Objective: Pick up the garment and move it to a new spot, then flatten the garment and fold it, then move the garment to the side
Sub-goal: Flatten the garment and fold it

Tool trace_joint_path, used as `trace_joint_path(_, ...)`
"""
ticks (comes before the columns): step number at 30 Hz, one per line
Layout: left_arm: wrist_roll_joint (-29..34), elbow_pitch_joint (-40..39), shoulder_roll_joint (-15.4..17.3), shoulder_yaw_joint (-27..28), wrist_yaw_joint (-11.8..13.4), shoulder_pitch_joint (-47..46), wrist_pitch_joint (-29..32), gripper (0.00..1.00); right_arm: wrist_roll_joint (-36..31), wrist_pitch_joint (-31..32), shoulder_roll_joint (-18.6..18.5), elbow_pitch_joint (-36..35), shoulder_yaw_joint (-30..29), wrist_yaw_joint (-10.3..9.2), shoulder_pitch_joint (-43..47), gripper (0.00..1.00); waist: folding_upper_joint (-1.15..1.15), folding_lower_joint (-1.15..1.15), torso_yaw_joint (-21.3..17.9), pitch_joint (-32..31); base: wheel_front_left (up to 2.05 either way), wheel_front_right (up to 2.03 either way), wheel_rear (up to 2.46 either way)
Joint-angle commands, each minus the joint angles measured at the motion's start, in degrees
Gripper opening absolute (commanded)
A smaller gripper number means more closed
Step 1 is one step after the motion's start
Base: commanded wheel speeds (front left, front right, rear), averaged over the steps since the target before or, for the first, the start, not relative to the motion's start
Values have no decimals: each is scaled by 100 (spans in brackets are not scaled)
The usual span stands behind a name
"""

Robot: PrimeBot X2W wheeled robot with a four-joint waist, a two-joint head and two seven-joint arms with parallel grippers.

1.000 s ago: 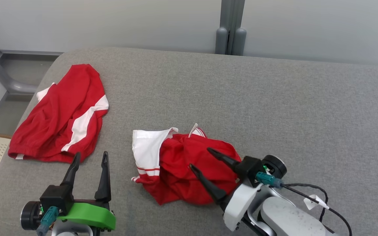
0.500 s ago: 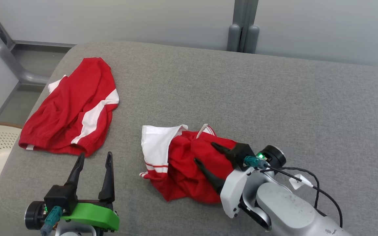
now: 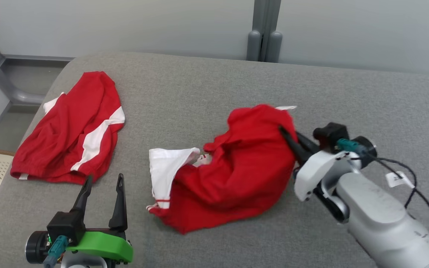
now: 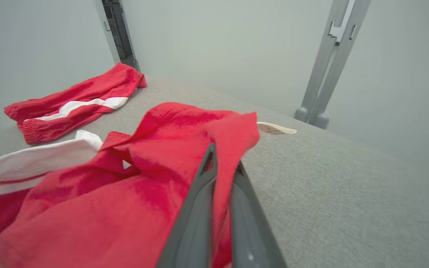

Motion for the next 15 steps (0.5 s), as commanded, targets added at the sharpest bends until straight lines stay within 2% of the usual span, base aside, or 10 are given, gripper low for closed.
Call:
trace_joint_path(1,48,-11,0,11,11,80,-3,100,-5,-43,-106,-109,-211,-10,65,0,0,0,-114,-34,0,0,0)
trace_joint_path(8,45,-11,-9,-23,5,108,-3,100,-224,-42,-636,-797,-1700,-10,995,0,0,0,-260,-51,0,0,0)
trace_joint_path(13,42,-10,-13,-37,-3,129,-3,100,-373,-43,-625,-883,-2434,-10,1884,0,0,0,-291,-44,0,0,0)
trace_joint_path(14,43,-6,-14,-37,-5,133,-3,100,-398,-43,-598,-909,-2516,-9,1991,4,0,0,-298,-41,0,0,0)
trace_joint_path(15,44,-6,-14,-25,-6,141,-3,100,-423,-44,-565,-949,-2620,-10,2101,34,0,0,-314,-39,0,0,0)
